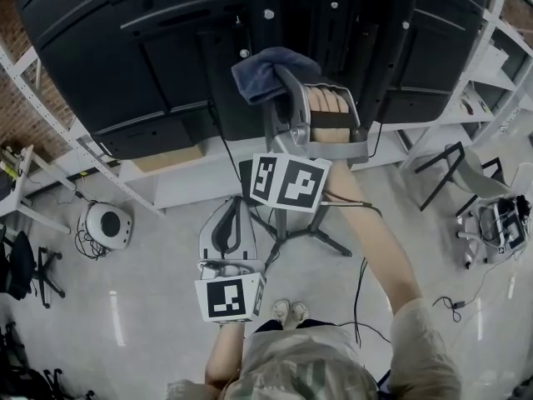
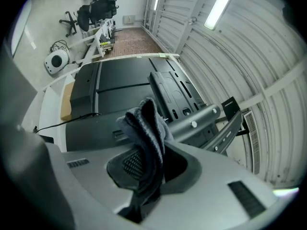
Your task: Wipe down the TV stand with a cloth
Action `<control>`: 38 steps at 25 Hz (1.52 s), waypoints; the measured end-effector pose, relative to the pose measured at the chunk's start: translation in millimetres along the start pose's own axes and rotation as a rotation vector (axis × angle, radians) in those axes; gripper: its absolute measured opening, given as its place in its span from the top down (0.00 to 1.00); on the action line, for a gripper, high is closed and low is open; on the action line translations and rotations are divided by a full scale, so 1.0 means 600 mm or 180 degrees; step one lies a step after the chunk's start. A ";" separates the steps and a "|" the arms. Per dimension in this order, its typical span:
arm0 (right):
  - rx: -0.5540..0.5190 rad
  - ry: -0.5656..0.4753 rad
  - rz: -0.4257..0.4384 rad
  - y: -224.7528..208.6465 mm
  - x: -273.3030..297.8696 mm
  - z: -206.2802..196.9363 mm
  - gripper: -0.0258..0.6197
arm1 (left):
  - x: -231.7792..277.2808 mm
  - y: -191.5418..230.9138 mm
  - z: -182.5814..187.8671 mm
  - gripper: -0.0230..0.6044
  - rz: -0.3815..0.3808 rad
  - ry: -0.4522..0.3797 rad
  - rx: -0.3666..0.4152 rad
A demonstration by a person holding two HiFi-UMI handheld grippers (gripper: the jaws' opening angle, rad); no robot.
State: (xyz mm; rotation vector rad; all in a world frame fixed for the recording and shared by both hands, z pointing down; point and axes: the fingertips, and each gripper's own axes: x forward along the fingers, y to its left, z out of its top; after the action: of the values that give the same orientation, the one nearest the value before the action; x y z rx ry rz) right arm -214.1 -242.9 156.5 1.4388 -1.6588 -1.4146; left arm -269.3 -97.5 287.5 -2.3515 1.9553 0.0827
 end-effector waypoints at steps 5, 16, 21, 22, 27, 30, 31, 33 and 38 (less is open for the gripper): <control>-0.0040 0.0001 0.0048 0.038 -0.013 -0.012 0.87 | 0.007 0.008 -0.007 0.94 0.0047 -0.0007 -0.0016; 0.0035 0.0007 0.0261 0.124 -0.044 -0.042 0.87 | 0.022 0.000 -0.031 0.94 0.0100 -0.0018 0.0047; 0.0056 -0.0008 0.0335 0.189 -0.062 -0.065 0.87 | 0.032 0.009 -0.087 0.94 0.0194 -0.0001 0.0019; 0.0053 -0.0016 0.0354 0.206 -0.067 -0.071 0.87 | 0.033 0.010 -0.102 0.94 0.0210 0.0009 0.0007; -0.0064 -0.0058 0.0434 0.302 -0.113 -0.109 0.87 | 0.022 -0.005 -0.193 0.94 0.0210 0.0024 -0.0029; -0.0108 -0.0064 0.0402 0.369 -0.133 -0.143 0.87 | 0.029 -0.020 -0.261 0.94 0.0165 0.0011 -0.0041; -0.0118 -0.0055 0.0412 0.395 -0.141 -0.154 0.87 | 0.028 -0.024 -0.285 0.94 0.0150 0.0024 -0.0039; -0.0143 -0.0046 0.0474 0.446 -0.158 -0.171 0.87 | 0.025 -0.028 -0.332 0.94 0.0129 0.0086 -0.0022; -0.0112 -0.0028 0.0557 0.554 -0.190 -0.205 0.87 | 0.023 -0.012 -0.428 0.94 0.0147 0.0172 0.0009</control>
State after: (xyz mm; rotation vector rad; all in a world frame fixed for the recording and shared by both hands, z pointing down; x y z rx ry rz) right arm -198.0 -219.1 527.6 1.2372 -1.7114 -1.3474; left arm -262.7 -134.8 542.0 -2.3309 2.0329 0.0193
